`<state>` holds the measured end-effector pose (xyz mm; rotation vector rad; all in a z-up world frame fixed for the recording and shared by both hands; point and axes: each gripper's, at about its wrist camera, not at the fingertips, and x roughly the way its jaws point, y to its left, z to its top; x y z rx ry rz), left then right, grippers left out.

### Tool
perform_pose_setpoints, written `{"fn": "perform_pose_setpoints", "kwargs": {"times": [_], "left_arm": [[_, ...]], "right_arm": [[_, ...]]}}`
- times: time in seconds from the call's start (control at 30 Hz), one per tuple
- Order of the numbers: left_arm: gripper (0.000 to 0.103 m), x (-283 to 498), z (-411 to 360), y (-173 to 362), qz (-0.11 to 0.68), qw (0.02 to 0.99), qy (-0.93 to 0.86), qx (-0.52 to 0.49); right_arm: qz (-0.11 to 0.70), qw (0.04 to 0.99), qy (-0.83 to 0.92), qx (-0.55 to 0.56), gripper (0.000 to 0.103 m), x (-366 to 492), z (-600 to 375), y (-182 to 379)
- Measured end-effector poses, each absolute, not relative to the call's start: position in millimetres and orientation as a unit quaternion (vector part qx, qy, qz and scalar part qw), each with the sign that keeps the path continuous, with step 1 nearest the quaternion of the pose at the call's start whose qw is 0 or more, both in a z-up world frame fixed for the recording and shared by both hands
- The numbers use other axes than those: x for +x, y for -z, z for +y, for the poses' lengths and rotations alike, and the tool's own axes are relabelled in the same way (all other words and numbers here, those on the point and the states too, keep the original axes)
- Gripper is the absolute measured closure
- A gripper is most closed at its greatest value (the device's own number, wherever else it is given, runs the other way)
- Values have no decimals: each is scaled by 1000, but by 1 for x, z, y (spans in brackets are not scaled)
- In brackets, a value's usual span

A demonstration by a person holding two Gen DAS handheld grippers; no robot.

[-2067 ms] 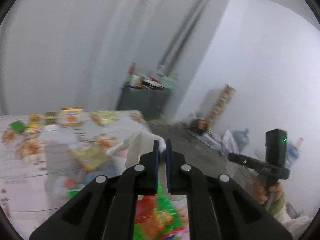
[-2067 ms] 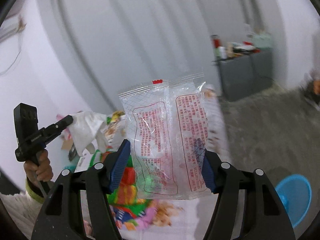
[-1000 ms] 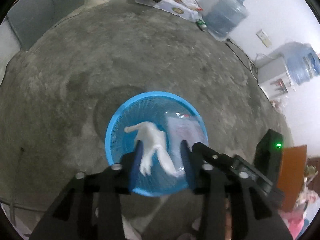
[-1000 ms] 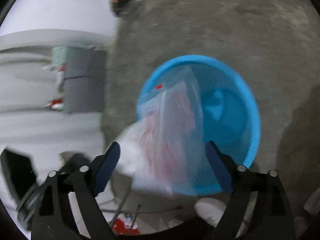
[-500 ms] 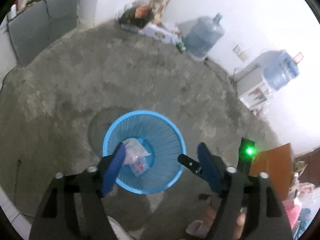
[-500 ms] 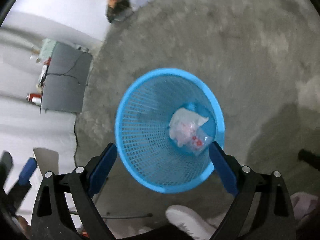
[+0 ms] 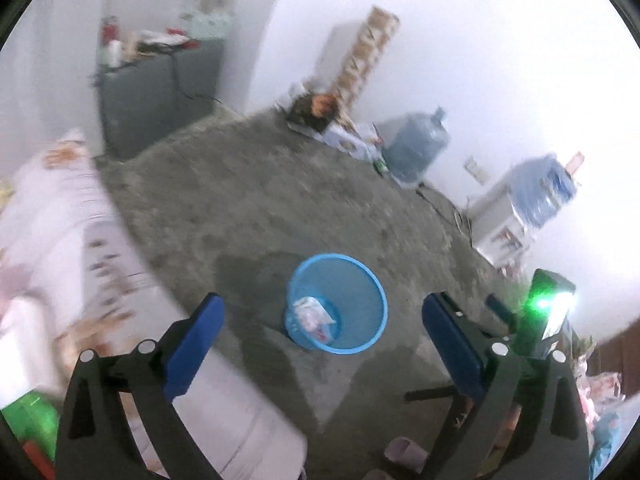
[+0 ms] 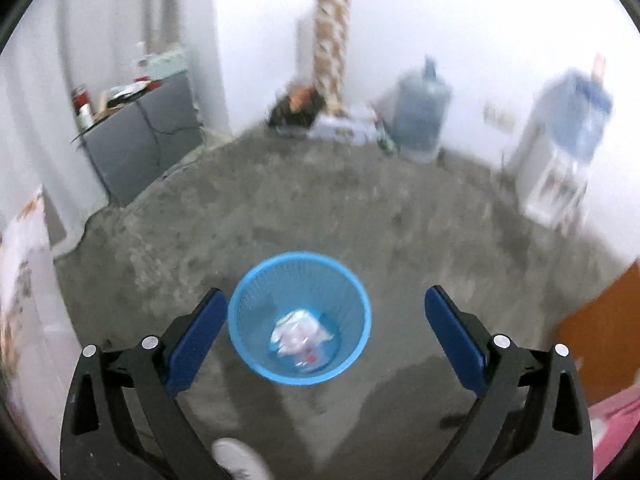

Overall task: Collect trash
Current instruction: 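Grasp the red-green snack bag with the left gripper while the right grasps the pink sponge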

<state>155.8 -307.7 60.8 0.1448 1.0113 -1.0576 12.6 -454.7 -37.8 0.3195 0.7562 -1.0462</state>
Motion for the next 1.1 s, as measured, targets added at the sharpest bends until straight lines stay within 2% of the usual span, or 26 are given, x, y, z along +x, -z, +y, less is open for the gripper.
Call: {"fn": "perform_pose_setpoints", "kwargs": {"times": [0.17, 0.3, 0.6, 0.87, 1.0, 1.1], "left_arm": [[6, 164, -215, -94, 431, 790, 432, 59], [6, 177, -141, -113, 420, 812, 404, 22], [6, 194, 6, -143, 343, 887, 305, -39], [6, 188, 41, -107, 335, 889, 309, -41], [6, 172, 32, -80, 328, 885, 330, 3], [12, 165, 17, -53, 334, 885, 320, 59]], "right_arm": [[315, 841, 434, 72, 8, 8, -414, -3], [268, 899, 336, 85, 8, -8, -397, -19], [240, 939, 218, 112, 8, 10, -379, -50], [271, 947, 82, 151, 9, 66, -336, -59], [309, 935, 28, 172, 15, 98, -317, -50], [338, 922, -3, 188, 21, 124, -304, -44]]}}
